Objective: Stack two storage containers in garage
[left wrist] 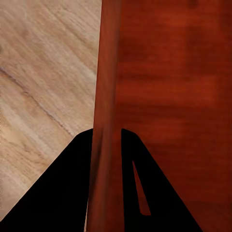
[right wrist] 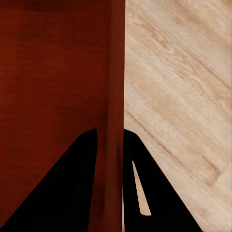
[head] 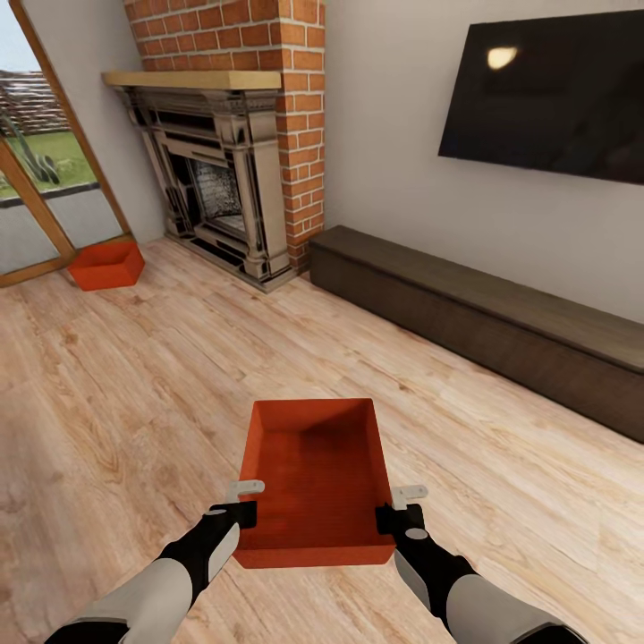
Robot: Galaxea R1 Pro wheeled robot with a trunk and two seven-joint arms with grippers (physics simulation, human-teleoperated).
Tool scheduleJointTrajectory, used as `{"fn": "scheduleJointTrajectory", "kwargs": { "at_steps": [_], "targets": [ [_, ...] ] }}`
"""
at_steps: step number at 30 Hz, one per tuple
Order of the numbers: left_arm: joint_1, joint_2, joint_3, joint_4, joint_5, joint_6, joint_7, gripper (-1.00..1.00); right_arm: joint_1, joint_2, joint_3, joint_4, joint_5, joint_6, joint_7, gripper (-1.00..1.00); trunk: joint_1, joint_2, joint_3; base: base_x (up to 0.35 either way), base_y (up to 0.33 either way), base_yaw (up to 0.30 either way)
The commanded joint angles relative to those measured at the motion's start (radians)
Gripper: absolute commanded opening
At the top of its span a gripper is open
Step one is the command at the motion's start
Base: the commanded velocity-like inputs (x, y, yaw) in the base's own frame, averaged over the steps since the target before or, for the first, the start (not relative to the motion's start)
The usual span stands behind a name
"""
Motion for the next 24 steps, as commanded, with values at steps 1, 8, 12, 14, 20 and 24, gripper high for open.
{"fn": "scheduleJointTrajectory", "kwargs": {
  "at_steps": [1, 8, 12, 14, 20, 24],
  "targets": [
    [0.0, 0.0, 0.002, -0.003, -0.003, 0.006, 0.008, -1.0, -0.001, -0.001, -0.004, 0.002, -0.012, -0.006, -0.002, -1.0, -0.004, 0.007, 0.003, 0.0, 0.0, 0.0],
    [0.0, 0.0, 0.002, -0.003, -0.003, 0.006, 0.008, -1.0, -0.001, 0.0, -0.004, 0.002, -0.012, -0.005, -0.002, -1.0, -0.031, 0.056, 0.024, 0.0, 0.0, 0.0],
    [0.0, 0.0, 0.003, -0.003, -0.003, 0.007, 0.008, -1.0, -0.001, -0.001, -0.004, 0.002, -0.012, -0.003, -0.002, -1.0, -0.046, 0.084, 0.037, 0.0, 0.0, 0.0],
    [0.0, 0.0, 0.002, -0.003, -0.003, 0.006, 0.008, -1.0, -0.001, -0.001, -0.004, 0.002, -0.012, -0.003, -0.002, -1.0, -0.054, 0.098, 0.043, 0.0, 0.0, 0.0],
    [0.0, 0.0, 0.003, -0.003, -0.003, 0.006, 0.008, -1.0, -0.001, 0.008, -0.005, 0.002, -0.013, 0.002, -0.004, -1.0, -0.073, 0.133, 0.059, 0.0, 0.0, 0.0],
    [0.0, 0.0, 0.003, -0.003, -0.003, 0.006, 0.009, -1.0, -0.001, 0.008, -0.005, 0.003, -0.013, 0.006, -0.003, -1.0, -0.073, 0.133, 0.061, 0.0, 0.0, 0.0]
  ]
}}
